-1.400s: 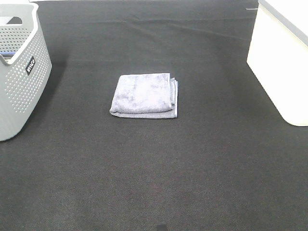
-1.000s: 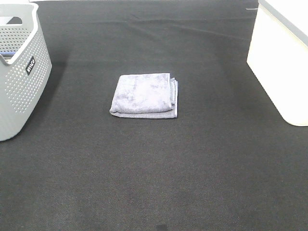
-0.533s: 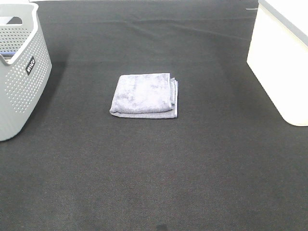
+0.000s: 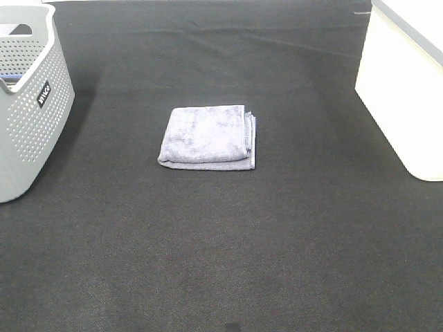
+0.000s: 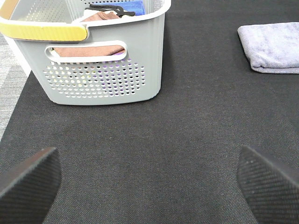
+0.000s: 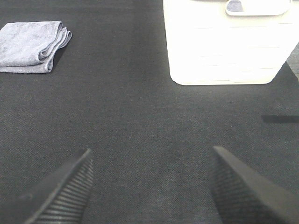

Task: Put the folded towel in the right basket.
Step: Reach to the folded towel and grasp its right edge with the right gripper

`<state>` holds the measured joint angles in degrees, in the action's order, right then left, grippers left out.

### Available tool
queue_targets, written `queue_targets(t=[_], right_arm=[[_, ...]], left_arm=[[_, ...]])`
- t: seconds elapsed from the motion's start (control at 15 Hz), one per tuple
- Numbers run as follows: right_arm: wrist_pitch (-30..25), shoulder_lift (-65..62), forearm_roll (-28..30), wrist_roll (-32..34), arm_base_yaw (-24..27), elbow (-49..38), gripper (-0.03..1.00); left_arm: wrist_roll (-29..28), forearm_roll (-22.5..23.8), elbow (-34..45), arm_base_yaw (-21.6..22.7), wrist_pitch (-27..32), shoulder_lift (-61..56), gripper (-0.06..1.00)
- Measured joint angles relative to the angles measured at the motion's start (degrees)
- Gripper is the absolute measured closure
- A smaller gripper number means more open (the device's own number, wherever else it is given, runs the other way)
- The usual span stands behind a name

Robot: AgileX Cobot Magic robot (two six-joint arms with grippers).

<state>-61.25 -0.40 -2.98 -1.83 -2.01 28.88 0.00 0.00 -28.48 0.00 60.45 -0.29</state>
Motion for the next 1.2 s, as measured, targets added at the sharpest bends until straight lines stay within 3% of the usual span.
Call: queue_targets(t=[1.2], right_arm=[[0.00, 0.00, 0.00, 0.00, 0.00, 0.00, 0.30]], left_arm=[[0.00, 0.00, 0.00, 0.00, 0.00, 0.00, -0.03]])
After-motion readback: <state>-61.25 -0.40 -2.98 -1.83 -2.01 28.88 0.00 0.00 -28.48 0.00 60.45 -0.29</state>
